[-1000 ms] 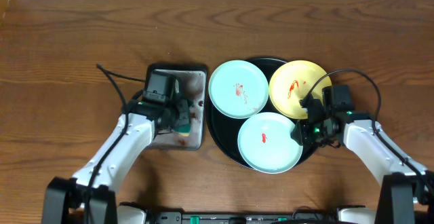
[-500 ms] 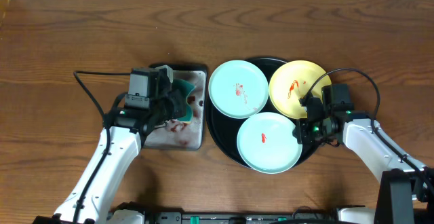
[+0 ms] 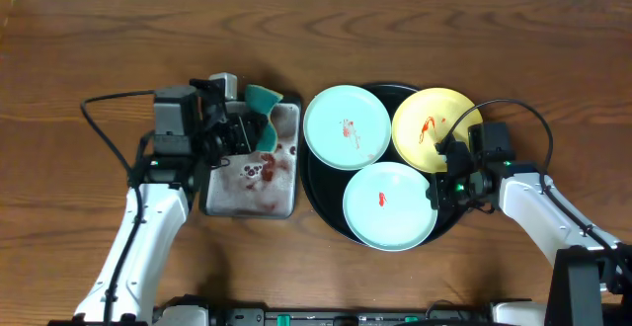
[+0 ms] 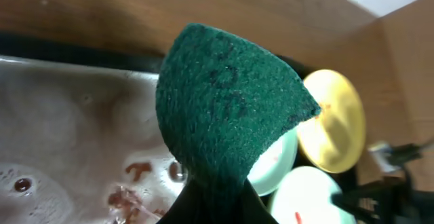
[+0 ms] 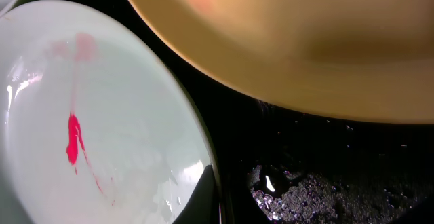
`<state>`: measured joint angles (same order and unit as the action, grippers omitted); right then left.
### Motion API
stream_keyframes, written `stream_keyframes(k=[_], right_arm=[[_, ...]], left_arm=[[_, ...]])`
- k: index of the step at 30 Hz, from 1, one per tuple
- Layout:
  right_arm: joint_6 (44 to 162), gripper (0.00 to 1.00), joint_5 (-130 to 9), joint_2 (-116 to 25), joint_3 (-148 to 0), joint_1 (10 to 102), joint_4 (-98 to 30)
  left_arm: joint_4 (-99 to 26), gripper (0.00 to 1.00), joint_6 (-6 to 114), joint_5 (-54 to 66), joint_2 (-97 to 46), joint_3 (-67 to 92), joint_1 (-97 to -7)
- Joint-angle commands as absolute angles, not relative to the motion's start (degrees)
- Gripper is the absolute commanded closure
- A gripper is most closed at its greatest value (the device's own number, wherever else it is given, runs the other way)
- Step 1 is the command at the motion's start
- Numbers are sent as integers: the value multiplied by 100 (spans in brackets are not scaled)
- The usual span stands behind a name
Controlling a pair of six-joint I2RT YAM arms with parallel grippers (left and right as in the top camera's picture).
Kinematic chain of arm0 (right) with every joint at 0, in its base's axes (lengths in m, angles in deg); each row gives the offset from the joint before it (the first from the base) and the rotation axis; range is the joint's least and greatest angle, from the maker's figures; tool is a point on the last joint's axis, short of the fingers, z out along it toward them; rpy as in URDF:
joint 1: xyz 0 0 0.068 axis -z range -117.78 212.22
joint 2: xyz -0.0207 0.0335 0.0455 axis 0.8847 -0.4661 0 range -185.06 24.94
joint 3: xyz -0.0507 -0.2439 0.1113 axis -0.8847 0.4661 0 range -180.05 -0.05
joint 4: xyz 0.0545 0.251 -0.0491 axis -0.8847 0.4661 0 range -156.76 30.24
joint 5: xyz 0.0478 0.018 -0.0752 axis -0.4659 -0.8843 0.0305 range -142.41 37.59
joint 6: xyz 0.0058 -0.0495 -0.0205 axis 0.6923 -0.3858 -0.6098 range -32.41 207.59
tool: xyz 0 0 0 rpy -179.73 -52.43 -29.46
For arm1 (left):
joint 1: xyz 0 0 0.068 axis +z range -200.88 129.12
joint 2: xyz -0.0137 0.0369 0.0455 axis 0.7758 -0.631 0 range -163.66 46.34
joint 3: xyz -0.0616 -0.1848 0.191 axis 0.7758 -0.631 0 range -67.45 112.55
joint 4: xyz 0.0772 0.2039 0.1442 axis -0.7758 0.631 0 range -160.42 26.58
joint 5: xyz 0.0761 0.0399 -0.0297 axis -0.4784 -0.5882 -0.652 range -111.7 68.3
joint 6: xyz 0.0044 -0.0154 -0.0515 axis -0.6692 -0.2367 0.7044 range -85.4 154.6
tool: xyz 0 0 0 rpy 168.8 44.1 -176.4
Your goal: Clean dirty plates on tray and stack at the side
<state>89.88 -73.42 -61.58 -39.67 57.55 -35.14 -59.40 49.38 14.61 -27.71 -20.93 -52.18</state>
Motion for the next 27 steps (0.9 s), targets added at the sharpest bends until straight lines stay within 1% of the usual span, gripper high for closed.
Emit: stream_keyframes(k=[1, 7, 27], right_arm=[[8968, 99, -7325, -6180, -4065, 5799, -3545], [8968, 99, -7325, -6180, -4065, 5801, -3545], [8968, 99, -7325, -6180, -4065, 5801, -3547]], left_arm=[[-6012, 93, 5011, 2585, -2716, -2115, -4892], [-6010, 93, 5013, 3583, -2716, -2115, -4512], [-6012, 93, 5008, 3572, -2718, -2115, -4468]])
